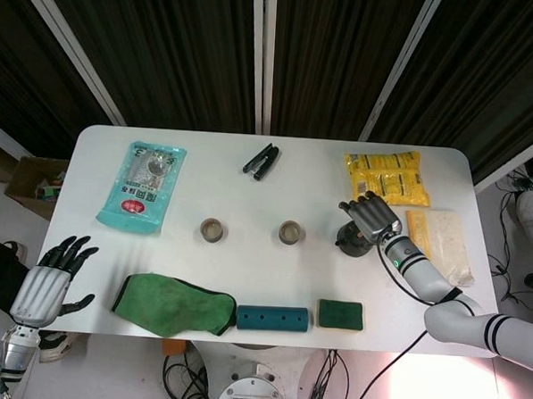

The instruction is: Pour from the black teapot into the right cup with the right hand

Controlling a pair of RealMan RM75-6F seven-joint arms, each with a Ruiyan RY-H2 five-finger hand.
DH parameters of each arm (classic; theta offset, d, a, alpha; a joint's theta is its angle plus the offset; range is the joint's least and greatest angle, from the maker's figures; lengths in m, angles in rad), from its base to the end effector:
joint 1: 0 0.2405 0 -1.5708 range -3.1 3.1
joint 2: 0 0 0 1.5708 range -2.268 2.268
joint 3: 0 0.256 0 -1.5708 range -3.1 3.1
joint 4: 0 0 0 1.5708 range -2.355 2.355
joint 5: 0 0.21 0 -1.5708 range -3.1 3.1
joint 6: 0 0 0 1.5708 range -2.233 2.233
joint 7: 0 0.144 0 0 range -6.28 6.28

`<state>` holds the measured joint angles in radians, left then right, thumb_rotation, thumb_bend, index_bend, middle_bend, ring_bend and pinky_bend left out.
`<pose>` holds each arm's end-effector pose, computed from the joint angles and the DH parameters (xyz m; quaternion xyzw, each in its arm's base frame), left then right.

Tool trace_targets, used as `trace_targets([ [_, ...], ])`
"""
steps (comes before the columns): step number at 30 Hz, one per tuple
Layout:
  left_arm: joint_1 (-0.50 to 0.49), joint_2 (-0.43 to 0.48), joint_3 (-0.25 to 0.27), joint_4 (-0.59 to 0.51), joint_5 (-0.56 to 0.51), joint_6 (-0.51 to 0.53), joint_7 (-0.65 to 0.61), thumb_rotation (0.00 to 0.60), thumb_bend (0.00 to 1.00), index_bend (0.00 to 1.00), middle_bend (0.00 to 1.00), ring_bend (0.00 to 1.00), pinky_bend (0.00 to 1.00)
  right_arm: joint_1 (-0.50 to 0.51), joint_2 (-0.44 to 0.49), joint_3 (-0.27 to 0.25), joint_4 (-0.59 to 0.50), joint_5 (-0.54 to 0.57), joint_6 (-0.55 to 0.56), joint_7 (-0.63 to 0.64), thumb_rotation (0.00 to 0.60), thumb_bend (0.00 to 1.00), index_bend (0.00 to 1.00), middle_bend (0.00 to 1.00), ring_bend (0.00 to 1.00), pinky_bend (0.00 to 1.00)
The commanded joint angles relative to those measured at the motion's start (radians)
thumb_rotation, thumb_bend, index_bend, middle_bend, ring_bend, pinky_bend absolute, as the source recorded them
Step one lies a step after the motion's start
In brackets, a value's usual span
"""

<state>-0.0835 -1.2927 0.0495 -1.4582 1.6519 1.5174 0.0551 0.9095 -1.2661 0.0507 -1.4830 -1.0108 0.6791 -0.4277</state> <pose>-0.3080 0.1586 0.0985 -0.6584 -0.3608 -0.3870 0.5352 -0.1790 -0.3808 0.0422 0.8348 -0.2922 0.1973 0.4228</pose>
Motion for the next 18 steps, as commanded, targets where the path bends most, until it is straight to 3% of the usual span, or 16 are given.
trace_targets([
  [1, 0.000, -0.001, 0.000, 0.002, -0.002, -0.001, -0.003, 0.600, 0.13, 0.20, 0.10, 0.07, 0.22, 0.001, -0.004, -0.002, 0.005, -0.002, -0.002, 0.003, 0.584, 0.00, 0.29, 0.39, 0.30, 0.29],
  [18, 0.000, -0.007, 0.001, 0.017, -0.008, -0.007, -0.013, 0.600, 0.13, 0.21, 0.10, 0.07, 0.22, 0.012, -0.030, -0.015, 0.049, 0.002, -0.021, 0.019, 0.581, 0.00, 0.45, 0.51, 0.41, 0.38],
])
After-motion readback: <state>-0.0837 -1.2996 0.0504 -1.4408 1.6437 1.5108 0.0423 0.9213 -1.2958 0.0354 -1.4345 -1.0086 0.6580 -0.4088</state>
